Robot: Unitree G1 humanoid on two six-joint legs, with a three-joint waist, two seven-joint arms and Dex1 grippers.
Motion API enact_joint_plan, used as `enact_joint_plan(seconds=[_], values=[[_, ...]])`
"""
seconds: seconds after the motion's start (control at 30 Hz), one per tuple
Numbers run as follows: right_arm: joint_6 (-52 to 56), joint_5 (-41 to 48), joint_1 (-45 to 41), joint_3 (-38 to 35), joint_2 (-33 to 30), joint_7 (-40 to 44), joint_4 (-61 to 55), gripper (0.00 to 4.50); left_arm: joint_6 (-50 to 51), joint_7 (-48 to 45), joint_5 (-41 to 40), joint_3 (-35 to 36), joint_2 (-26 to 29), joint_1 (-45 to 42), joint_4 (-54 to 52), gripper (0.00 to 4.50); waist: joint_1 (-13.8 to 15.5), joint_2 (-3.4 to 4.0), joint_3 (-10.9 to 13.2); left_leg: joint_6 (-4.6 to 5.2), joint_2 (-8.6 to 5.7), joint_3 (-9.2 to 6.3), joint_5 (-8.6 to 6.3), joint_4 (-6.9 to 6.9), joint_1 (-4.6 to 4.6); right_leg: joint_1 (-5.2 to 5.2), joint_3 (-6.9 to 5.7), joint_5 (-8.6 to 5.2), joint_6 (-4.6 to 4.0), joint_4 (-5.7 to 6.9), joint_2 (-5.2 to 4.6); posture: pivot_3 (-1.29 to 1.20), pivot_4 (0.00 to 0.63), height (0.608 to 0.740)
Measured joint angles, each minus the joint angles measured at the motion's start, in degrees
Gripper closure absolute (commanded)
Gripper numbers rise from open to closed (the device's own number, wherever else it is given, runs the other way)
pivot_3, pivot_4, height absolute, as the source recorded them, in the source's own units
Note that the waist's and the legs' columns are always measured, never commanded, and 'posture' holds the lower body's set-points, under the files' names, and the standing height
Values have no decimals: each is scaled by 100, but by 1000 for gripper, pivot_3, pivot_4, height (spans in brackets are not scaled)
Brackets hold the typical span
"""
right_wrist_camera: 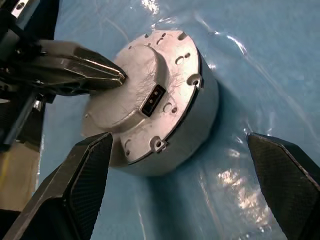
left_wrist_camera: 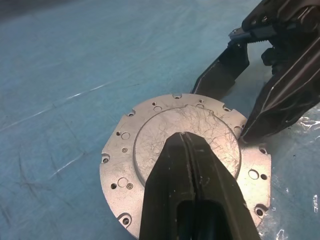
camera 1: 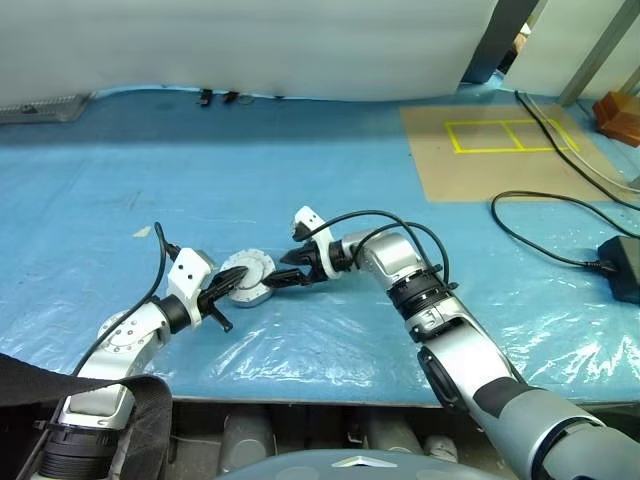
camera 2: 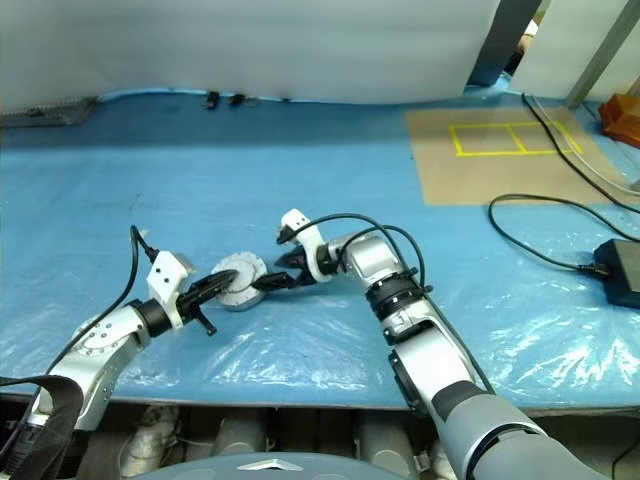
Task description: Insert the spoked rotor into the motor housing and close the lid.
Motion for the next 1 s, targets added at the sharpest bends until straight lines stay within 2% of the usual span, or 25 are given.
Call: enact_joint_plan(seconds=[0.2, 0.37, 0.47, 0.67, 0.73, 1.0], values=[[731, 308, 66, -96, 77, -63, -278, 8, -29, 8, -67, 39, -68, 9, 39, 4500, 8, 0, 0, -1, 0, 2, 0, -7, 0, 0, 0, -5, 3, -4, 0, 0, 150, 740], [1526, 710, 124, -466, 438, -333, -281, 8, -54, 23, -67, 43, -68, 20, 37, 4500, 4, 0, 0, -1, 0, 2, 0, -13, 0, -3, 0, -8, 2, -4, 0, 0, 150, 740], [1816, 885, 124, -733, 484, -496, -204, 630, -72, 22, -70, 46, -67, 38, 28, 4500, 4, 0, 0, -2, -1, 1, 1, -14, -1, -4, 0, -10, 5, -10, -1, 0, 150, 740], [2132, 1090, 125, -1058, 499, -685, 57, 2702, -91, 23, -83, 98, -59, 96, -42, 4500, 1, 0, 1, -25, 0, 7, 14, -20, -33, -42, 0, -2, -15, -6, 1, 0, 150, 740], [2151, 1254, 124, -1153, 501, -665, 53, 3200, -112, 31, -86, 177, -54, 107, -65, 4500, 2, 5, -2, -26, -1, 10, 15, -20, -40, -50, 0, 6, -28, -3, 1, 0, 150, 740], [2173, 1390, 127, -1168, 504, -818, 52, 3271, -240, 177, -164, 247, -261, 280, -150, 4500, -3, 7, -2, -26, 1, 11, 15, -20, -45, -56, 0, -2, -14, -2, 1, 0, 150, 740]])
